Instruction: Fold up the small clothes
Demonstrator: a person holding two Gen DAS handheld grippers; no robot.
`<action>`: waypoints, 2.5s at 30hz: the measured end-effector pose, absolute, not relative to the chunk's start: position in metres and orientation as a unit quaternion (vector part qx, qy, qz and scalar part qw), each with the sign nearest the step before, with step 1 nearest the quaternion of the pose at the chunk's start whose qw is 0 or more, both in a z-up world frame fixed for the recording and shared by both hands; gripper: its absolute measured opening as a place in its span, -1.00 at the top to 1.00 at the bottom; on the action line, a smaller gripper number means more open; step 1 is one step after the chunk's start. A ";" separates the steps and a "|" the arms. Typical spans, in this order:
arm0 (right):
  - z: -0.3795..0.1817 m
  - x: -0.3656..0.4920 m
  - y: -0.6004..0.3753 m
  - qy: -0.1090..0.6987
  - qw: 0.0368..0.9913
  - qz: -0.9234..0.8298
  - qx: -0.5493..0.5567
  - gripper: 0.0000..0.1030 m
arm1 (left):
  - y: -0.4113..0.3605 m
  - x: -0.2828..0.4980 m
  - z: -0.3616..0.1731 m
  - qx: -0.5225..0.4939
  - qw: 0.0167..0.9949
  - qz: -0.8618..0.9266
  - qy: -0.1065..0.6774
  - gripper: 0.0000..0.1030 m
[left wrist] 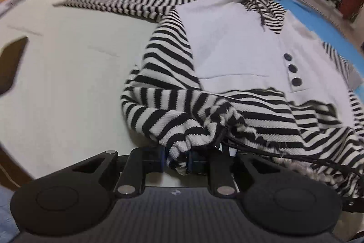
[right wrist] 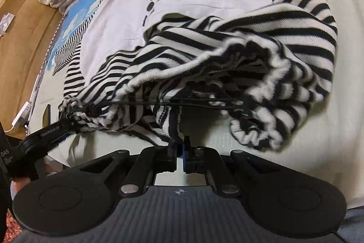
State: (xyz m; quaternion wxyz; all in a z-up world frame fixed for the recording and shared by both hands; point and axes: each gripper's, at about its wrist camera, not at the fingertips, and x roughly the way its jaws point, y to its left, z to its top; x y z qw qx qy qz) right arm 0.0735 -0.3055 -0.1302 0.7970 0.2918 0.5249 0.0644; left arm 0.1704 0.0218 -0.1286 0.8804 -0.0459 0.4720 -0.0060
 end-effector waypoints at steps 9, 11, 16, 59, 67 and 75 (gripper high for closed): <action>-0.128 0.041 -0.304 0.538 0.790 0.113 0.272 0.95 | 0.070 0.133 -0.114 0.009 0.874 -0.006 0.487 0.70; -0.133 0.032 -0.301 0.546 0.789 0.111 0.260 1.00 | 0.077 0.134 -0.129 -0.009 0.868 -0.019 0.496 0.69; -0.123 0.014 -0.311 0.530 0.801 0.115 0.252 0.90 | 0.081 0.123 -0.121 -0.034 0.879 -0.053 0.473 0.50; -0.113 0.047 -0.353 0.456 0.851 -0.087 0.245 0.54 | 0.083 0.179 -0.128 -0.130 0.836 -0.117 0.520 0.27; -0.106 0.012 -0.359 0.468 0.857 -0.057 0.208 0.77 | 0.096 0.160 -0.128 -0.136 0.831 -0.131 0.524 0.30; -0.090 0.009 -0.360 0.441 0.871 -0.084 0.199 -0.20 | 0.115 0.167 -0.107 -0.169 0.846 -0.080 0.500 -0.67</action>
